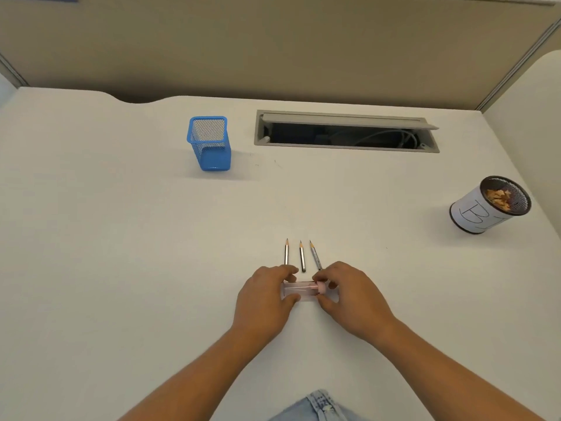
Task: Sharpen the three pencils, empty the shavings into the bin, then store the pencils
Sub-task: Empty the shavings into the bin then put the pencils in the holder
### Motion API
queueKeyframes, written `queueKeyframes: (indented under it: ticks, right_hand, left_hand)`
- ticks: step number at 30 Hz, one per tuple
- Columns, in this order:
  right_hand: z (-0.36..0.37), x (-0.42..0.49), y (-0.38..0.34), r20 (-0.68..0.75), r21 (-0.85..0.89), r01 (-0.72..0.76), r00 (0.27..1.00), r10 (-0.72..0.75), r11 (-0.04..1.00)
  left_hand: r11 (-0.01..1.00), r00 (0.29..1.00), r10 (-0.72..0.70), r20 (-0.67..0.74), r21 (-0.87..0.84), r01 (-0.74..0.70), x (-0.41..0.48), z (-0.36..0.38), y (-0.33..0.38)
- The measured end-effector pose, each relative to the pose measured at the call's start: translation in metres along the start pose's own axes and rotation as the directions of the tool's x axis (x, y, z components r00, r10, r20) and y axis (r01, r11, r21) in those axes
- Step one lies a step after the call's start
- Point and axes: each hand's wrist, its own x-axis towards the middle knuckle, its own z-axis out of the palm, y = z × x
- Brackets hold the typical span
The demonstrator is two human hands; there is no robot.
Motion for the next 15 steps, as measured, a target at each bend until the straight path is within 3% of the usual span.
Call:
queueKeyframes:
  ticks: [15]
  right_hand:
    - [-0.004, -0.008, 0.002, -0.025, 0.020, -0.081, 0.996, 0.081, 0.997]
  left_hand:
    - [1.000, 0.999, -0.001, -0.046, -0.013, 0.001, -0.002, -0.011, 0.003]
